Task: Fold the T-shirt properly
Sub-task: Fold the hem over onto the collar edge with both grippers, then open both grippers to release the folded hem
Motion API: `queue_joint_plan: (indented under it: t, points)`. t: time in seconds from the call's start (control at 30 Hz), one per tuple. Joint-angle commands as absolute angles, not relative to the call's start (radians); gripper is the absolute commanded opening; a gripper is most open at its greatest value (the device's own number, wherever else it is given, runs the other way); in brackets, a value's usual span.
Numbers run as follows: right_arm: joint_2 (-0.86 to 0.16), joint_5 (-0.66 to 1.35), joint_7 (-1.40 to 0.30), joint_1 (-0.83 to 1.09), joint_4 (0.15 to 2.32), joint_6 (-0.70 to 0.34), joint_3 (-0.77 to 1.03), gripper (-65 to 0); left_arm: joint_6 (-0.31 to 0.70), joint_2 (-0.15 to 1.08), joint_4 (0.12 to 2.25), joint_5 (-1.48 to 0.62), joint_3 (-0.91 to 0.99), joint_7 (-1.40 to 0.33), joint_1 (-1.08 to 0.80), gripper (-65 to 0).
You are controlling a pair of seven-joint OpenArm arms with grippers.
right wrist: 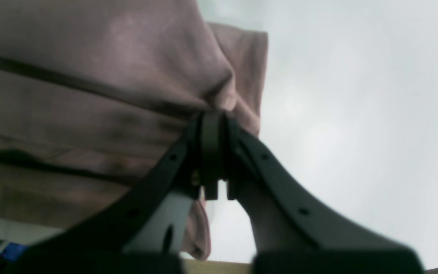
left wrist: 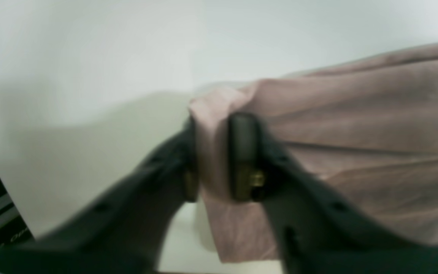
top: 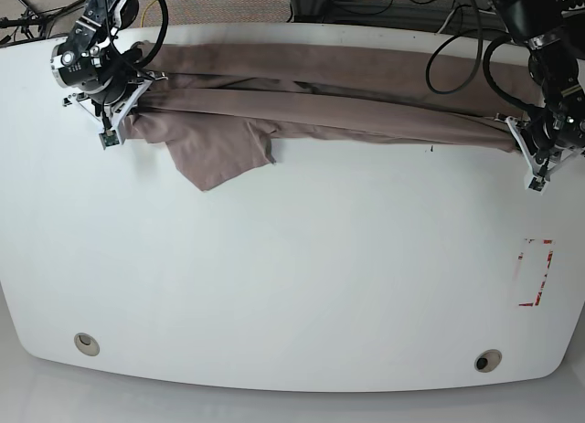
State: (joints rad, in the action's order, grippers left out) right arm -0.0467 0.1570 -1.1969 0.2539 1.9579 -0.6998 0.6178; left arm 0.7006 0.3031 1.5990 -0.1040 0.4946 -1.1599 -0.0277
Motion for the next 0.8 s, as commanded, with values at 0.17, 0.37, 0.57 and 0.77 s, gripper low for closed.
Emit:
queue_joint_plan:
  t: [0.17,0.37,0.57,0.77]
  points:
    - [-0.061,0.142,-1.185,0.263,1.979,-0.698,0.625,-31.7,0.698,0.321,1.621,-0.091,0.498,-1.156,-0.041,-27.5]
    - [-0.027,0.14,-1.185,0.254,2.014,-0.698,0.679,-12.5,0.698,0.332,1.624,-0.102,0.498,-1.198,-0.031,-27.6]
    - [-0.012,0.142,-1.185,0.211,2.017,-0.698,0.713,-14.3,0.698,0.343,1.732,-0.133,0.498,-1.276,-0.002,-27.6]
    - [-0.007,0.249,-1.181,0.183,2.015,-0.698,0.762,-18.2,0.698,0.337,1.84,-0.196,0.501,-1.317,0.005,-27.6]
